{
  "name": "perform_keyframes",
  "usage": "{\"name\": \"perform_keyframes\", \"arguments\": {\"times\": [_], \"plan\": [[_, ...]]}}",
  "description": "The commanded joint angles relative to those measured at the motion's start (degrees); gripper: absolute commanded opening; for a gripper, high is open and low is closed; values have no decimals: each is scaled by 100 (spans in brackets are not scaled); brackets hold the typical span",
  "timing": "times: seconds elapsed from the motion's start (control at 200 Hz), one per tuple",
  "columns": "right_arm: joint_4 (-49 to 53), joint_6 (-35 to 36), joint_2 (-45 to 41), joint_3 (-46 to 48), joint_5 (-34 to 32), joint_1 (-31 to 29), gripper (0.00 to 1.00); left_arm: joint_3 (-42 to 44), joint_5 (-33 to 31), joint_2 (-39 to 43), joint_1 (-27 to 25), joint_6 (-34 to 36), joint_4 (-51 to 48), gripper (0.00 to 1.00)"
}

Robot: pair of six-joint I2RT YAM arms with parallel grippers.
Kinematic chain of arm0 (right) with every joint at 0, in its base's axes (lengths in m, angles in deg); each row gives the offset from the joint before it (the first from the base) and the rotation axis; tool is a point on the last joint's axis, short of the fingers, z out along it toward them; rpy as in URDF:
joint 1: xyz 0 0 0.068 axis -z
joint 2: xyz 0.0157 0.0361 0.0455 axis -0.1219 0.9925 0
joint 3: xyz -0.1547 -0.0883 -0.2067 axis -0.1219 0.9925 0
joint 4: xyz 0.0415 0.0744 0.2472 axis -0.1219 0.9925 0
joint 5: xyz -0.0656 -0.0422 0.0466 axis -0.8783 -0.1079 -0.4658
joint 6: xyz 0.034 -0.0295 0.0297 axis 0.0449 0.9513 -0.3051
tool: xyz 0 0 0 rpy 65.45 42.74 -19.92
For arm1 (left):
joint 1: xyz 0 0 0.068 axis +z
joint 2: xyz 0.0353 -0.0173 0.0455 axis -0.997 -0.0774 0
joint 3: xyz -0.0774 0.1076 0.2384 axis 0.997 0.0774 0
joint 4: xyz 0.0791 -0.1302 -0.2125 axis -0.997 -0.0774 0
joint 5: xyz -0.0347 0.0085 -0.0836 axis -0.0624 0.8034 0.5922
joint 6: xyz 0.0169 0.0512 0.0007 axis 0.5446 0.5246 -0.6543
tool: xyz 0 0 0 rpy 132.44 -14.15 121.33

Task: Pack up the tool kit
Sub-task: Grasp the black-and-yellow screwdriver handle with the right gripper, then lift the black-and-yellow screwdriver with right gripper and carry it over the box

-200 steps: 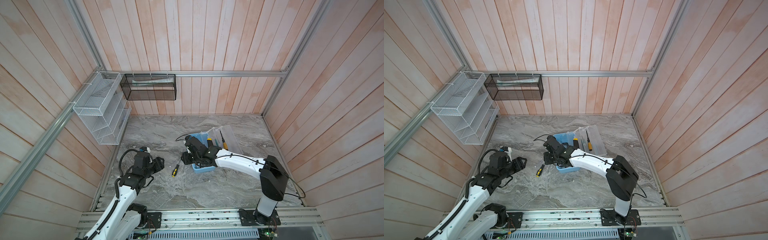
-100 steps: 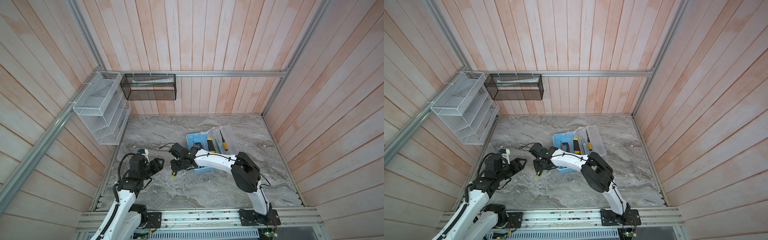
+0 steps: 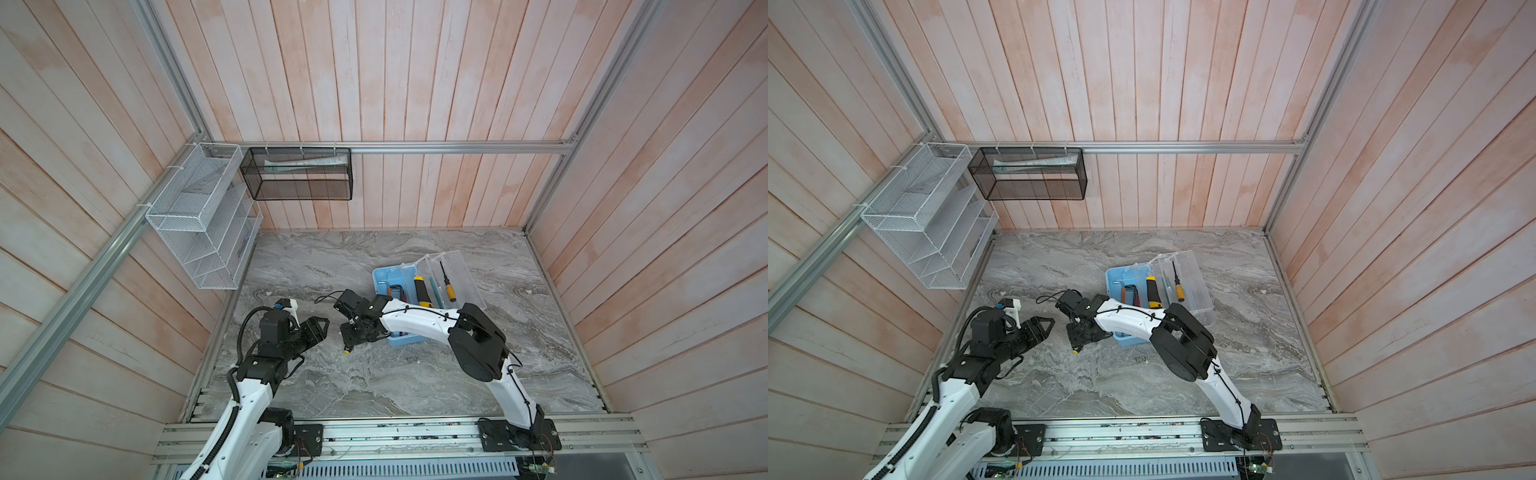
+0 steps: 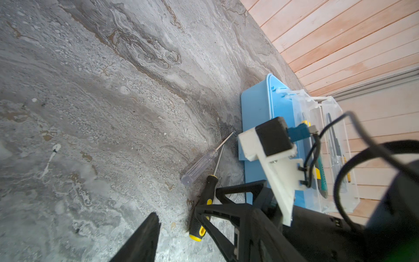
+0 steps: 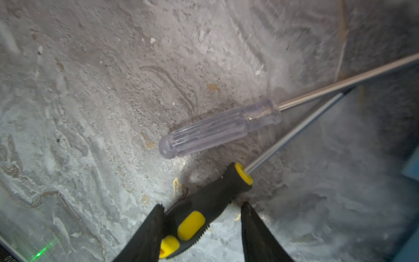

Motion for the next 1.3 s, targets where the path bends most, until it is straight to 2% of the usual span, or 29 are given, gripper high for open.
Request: {"name": "perform_keyframes", "arguments": {"times": [0.0, 0.17, 0.54, 0.61, 0.68, 0.745, 0.78, 0.8, 1.06, 1.19, 1.295], "plan": [[310, 88, 169, -158, -43, -10, 53, 71, 67, -53, 27, 63, 137, 67], [339, 79, 166, -37, -77, -11, 49, 82, 95, -130, 22, 54, 200, 67], [329, 0, -170, 385, -276, -9, 29, 74, 221, -291, 22, 70, 396, 67], [325, -9, -285, 451, -310, -8, 20, 44, 256, -365, 22, 63, 437, 67], [327, -1, -392, 512, -320, -4, 19, 16, 292, -432, 22, 54, 500, 66], [348, 17, -494, 545, -355, -10, 13, -5, 319, -475, 22, 45, 569, 66], [340, 38, -555, 570, -347, -10, 7, -13, 323, -504, 22, 32, 597, 67], [329, 52, -598, 589, -337, -10, 0, -21, 323, -522, 22, 31, 615, 66], [234, 343, -1354, 770, -315, 15, 0, -170, 362, -811, 22, 45, 823, 66], [741, 560, -1906, 672, -922, 249, 0, -216, 374, -987, 13, 53, 954, 66], [1051, 830, -2438, 794, -1498, 686, 0, -232, 413, -1147, -33, 63, 1110, 66]]}}
